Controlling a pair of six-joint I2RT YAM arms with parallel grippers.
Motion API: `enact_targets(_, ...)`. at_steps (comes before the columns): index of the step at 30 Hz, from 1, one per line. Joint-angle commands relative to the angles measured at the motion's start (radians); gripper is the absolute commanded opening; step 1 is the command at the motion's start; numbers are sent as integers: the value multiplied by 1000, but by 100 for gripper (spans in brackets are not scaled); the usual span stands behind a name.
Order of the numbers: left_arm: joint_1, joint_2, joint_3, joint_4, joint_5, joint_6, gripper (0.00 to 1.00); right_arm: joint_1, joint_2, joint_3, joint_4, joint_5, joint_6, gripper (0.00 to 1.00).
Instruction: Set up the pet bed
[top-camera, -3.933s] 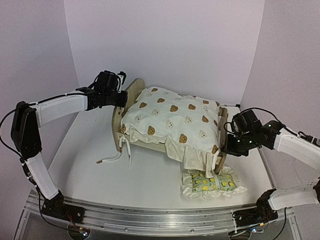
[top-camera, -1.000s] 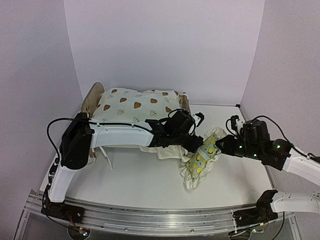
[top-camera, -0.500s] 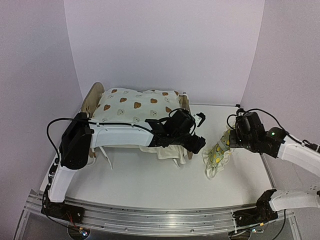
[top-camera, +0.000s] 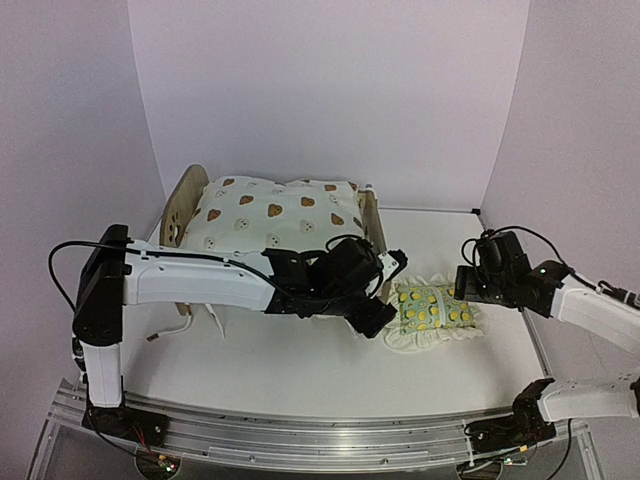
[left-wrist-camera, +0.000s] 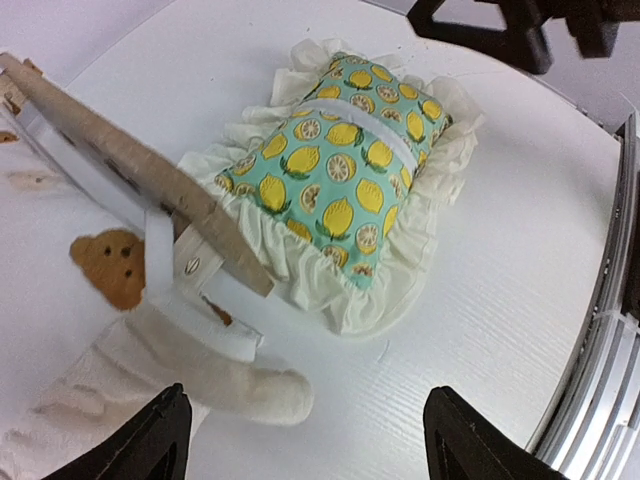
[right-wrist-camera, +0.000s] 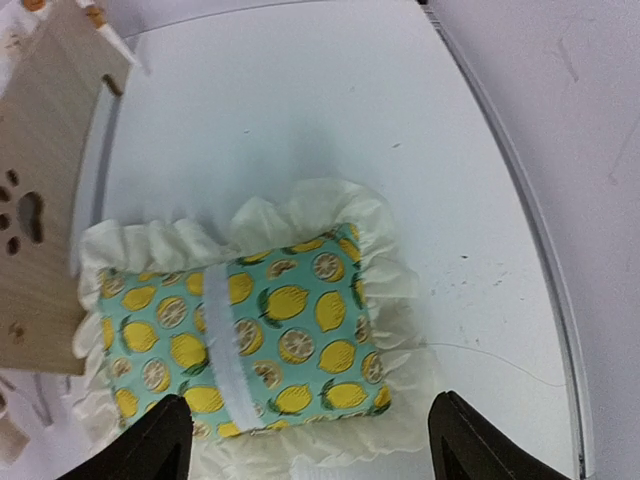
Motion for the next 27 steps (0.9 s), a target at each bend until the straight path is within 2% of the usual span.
enact_targets(1, -3, -153, -105, -38, -50, -59, 82, 0, -53, 31, -43, -388, -13, 77)
enact_targets(3, -2, -202, -168, -37, -98, -104, 82, 12, -36, 19, -9, -570, 18, 71)
enact_targets(5, -1, -239, -222, -41, -146, -136, 82, 79, -8, -19, 69, -626, 47, 67)
enact_targets(7, 1, -271, -272, -44, -197, -171, 82, 207, 27, -39, 127, -540, 46, 66)
enact_targets(10, 20, -316, -341, -57, -225, -225, 83, 301, 121, -60, 244, -496, 73, 63)
enact_targets(13, 55, -378, -417, -56, -223, -269, 83, 338, 217, -100, 404, -450, 123, 56)
enact_targets(16, 75, -451, -491, -37, -213, -284, 82, 367, 331, -81, 485, -377, 138, 51)
enact_targets(22, 89, -546, -584, -26, -212, -298, 81, 408, 536, -22, 599, -255, 146, 49)
enact_targets(27, 92, -607, -642, -14, -213, -304, 81, 429, 636, 24, 644, -149, 128, 45)
